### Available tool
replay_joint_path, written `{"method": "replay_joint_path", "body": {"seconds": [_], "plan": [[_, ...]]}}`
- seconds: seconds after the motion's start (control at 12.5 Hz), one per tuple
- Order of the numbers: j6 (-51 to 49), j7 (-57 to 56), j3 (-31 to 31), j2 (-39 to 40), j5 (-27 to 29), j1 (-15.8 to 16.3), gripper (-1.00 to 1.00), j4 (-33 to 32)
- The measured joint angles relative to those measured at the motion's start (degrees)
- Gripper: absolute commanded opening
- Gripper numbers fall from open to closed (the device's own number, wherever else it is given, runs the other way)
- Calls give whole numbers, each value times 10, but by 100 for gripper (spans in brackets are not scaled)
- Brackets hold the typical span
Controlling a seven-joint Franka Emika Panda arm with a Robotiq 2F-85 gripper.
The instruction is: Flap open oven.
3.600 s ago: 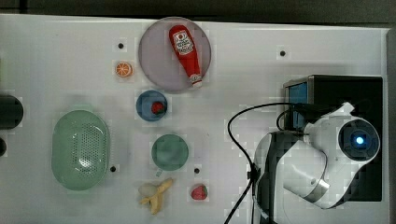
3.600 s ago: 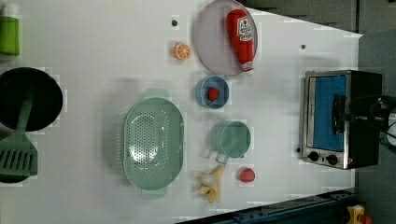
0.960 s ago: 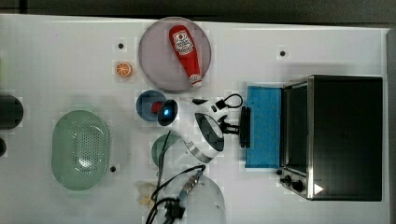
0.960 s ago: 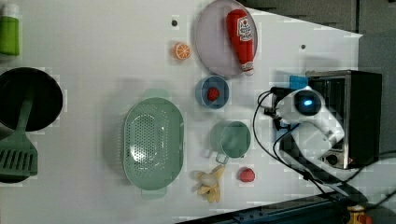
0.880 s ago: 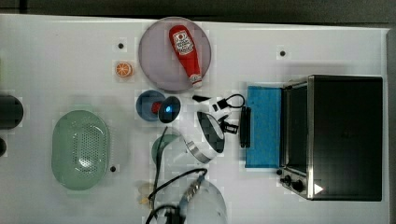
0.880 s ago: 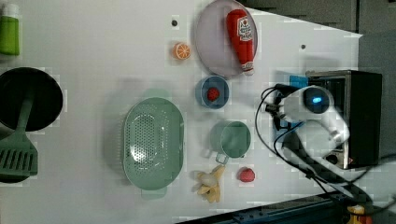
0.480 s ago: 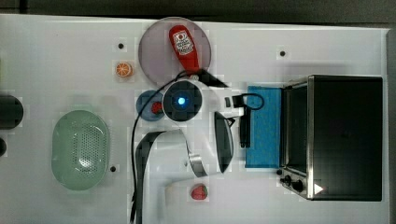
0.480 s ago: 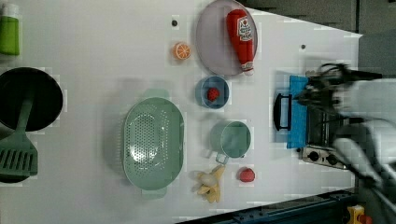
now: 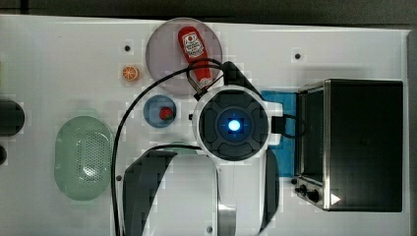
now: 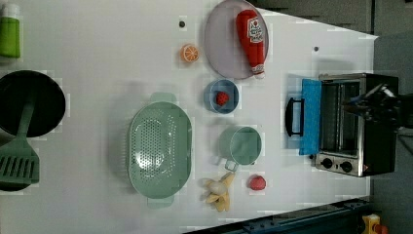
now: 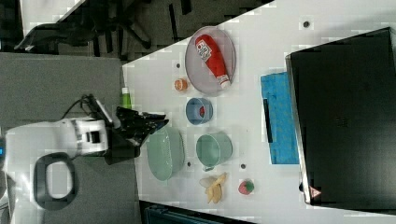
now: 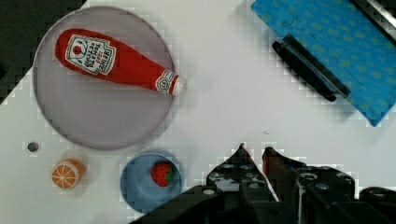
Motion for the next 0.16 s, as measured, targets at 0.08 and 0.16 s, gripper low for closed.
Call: {"method": "replay_joint_path", "body": {"seconds": [0.08, 0.16], "plan": [[-33, 0, -1, -6, 0, 0, -65, 16], [-67, 0, -3, -8, 1, -1, -65, 32]]}}
